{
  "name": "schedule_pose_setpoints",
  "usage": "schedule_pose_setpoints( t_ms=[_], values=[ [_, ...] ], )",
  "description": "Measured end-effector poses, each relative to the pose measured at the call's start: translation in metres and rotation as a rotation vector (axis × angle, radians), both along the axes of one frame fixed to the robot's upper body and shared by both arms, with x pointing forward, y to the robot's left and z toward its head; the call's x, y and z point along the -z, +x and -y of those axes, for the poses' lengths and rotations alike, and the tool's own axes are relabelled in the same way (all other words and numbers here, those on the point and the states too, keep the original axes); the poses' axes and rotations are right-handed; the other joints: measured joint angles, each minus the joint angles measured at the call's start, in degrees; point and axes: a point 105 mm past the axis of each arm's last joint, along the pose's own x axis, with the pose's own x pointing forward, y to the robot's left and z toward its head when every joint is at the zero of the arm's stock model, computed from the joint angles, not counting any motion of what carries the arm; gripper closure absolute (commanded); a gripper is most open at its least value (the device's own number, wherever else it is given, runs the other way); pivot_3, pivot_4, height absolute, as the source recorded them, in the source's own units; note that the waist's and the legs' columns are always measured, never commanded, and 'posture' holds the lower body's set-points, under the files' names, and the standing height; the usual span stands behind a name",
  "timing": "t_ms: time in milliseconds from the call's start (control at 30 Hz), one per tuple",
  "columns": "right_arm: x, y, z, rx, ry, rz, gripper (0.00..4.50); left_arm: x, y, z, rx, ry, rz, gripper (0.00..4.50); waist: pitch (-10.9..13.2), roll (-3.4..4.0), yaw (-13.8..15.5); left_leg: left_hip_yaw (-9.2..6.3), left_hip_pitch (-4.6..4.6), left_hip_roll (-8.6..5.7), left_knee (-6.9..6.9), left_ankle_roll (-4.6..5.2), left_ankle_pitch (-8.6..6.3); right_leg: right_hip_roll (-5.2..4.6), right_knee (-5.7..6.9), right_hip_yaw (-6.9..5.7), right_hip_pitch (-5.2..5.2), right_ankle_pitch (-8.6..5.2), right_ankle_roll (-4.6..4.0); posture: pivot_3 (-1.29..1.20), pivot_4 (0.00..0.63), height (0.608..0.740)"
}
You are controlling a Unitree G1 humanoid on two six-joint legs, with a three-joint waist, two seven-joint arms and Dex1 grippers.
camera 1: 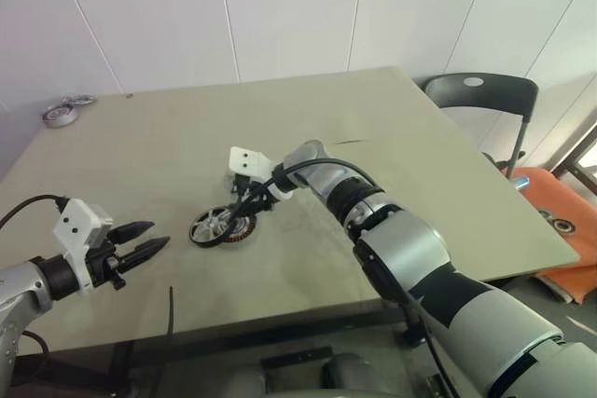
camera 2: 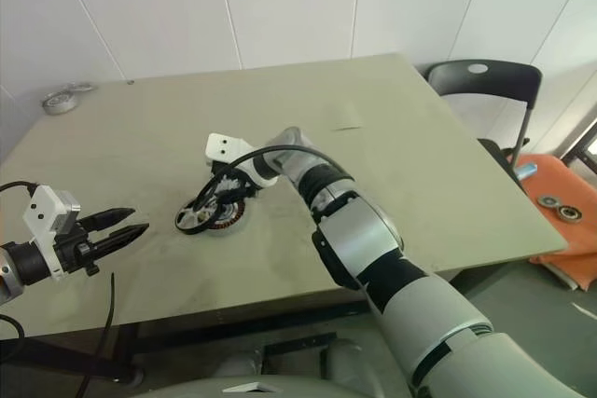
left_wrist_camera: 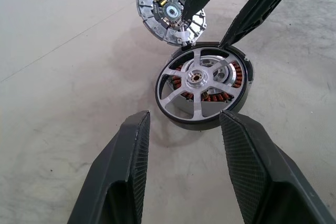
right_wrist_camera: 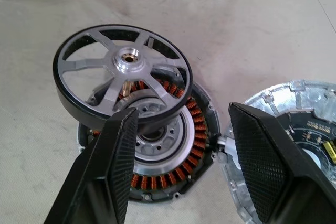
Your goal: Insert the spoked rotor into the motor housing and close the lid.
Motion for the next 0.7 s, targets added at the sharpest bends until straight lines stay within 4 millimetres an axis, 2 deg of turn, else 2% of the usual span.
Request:
schedule_pose_setpoints(
  t_ms=[167, 367, 700],
  values=[
    [-0.006, 0.002, 0.001, 0.037, 0.067, -0.053, 1.61, 0.001, 0.001, 0.001, 0.005, -0.003, -0.001, 2.24, 0.0, -0.01, 0.0, 0.00, 0.00, 0.00, 0.00, 0.00, 0.00, 0.00, 0.00, 0.00, 0.00, 0.00, 0.00, 0.00, 0.000, 0.740],
    [-0.030, 0.000, 0.001, -0.001, 0.148, -0.123, 1.61, 0.002, 0.002, -0.001, -0.002, -0.008, -0.006, 2.24, 0.0, -0.01, 0.0, 0.00, 0.00, 0.00, -0.01, 0.00, 0.00, 0.00, 0.00, 0.00, 0.00, 0.00, 0.00, 0.00, 0.000, 0.740],
    [-0.032, 0.004, 0.010, 0.051, 0.187, -0.201, 1.61, -0.001, 0.008, 0.000, 0.002, -0.018, 0.012, 2.24, 0.0, -0.04, 0.0, 0.00, -0.02, 0.00, 0.00, 0.00, 0.00, -0.01, -0.01, 0.00, 0.00, 0.00, 0.00, 0.00, 0.000, 0.740]
  ],
)
